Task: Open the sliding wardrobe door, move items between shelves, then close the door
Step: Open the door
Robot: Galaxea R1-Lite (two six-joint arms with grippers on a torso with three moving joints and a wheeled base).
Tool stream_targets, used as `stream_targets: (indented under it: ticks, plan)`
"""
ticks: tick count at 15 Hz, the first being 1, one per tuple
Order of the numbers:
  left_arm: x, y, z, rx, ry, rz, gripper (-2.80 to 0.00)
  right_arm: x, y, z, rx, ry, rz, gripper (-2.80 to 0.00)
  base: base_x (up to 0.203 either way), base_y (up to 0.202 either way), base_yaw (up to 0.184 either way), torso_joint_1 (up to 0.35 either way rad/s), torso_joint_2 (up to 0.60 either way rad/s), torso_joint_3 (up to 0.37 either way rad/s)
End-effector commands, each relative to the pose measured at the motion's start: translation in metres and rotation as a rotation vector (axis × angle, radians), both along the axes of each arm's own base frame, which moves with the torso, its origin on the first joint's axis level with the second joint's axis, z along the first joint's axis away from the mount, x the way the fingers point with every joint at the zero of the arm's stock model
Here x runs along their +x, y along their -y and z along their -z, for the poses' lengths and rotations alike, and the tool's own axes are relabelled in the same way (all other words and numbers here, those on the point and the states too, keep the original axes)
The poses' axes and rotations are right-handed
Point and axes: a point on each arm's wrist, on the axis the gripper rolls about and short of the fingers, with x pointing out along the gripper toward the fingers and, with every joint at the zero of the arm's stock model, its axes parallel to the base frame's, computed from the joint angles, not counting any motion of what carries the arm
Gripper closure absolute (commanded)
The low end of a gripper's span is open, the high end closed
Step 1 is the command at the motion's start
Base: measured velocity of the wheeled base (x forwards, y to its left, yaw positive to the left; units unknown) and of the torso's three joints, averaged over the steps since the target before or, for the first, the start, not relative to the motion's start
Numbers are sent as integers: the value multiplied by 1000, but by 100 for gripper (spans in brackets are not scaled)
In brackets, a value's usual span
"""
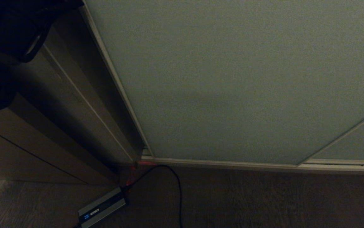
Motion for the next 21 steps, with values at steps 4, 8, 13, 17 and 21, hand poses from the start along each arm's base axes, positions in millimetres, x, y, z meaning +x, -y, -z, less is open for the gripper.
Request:
stream_targets:
  ticks: [4,8,13,17,21]
  plan:
    - [20,5,1,-2,8,11,0,0,0,1,-1,-6,-1,0,0,0,0,0,0,0]
    - [24,27,-5,-4,16,76,0,0,0,1,-1,-4,-1,0,0,0,0,0,0,0]
    - [-2,32,-22,-45,57,89,0,0,0,1,-1,-4,-1,0,0,0,0,0,0,0]
    - [-28,26,-26,-9,51,55,0,0,0,1,-1,-4,-1,0,0,0,0,0,0,0]
    - [-28,39,-28,5,5,93,0,0,0,1,-1,-5,-1,0,0,0,0,0,0,0]
